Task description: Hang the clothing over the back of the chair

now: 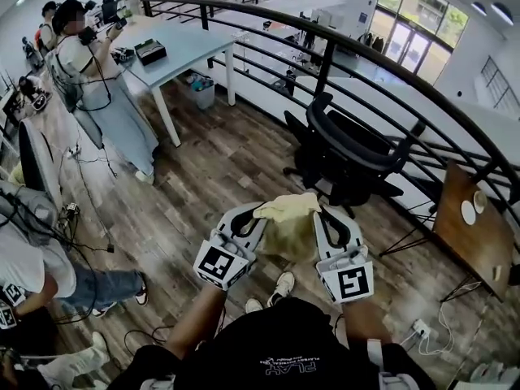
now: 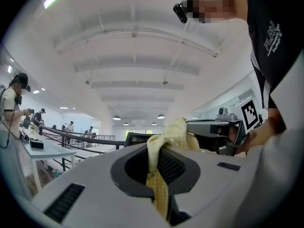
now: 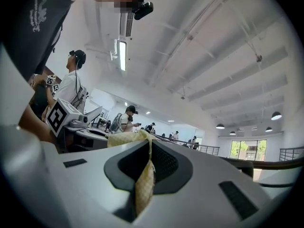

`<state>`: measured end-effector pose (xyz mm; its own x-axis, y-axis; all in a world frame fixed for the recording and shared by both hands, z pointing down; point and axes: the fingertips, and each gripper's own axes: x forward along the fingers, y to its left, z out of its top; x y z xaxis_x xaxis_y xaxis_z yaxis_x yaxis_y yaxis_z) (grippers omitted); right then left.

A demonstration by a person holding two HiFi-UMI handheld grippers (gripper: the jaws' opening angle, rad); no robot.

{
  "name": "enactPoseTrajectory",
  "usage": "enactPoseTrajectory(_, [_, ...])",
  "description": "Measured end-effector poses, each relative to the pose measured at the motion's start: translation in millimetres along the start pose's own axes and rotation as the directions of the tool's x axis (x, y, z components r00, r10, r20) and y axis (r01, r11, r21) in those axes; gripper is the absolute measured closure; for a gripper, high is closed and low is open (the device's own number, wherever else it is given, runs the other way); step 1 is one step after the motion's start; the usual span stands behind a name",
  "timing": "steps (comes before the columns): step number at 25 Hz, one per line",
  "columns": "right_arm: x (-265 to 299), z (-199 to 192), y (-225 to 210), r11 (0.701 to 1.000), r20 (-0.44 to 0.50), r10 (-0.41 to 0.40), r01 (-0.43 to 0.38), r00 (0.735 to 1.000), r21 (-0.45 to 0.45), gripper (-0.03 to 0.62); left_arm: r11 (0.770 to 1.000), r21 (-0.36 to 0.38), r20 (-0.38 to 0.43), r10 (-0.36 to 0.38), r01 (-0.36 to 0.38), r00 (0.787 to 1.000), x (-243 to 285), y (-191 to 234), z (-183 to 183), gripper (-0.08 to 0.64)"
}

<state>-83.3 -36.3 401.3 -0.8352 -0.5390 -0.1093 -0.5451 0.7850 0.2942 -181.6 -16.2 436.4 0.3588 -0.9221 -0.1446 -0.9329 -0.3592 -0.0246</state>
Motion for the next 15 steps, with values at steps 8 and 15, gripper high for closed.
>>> enactPoseTrajectory(8, [13.1,12.9,-37.0,0.996,0.071,-0.079,0.075,0.994,0.053,0.565,0.999,0.013,0.0,-0.042,0.042,0.999,45.7,9.3,17.3,0.535])
enactPoseTrajectory(15, [20.2,17.3,-74.4,0.989,0.099,-0.145,0.141,0.984,0.048,0.565,0.995,0.067,0.021,-0.081,0.08,0.996,85.5,17.8,34.4,0.535])
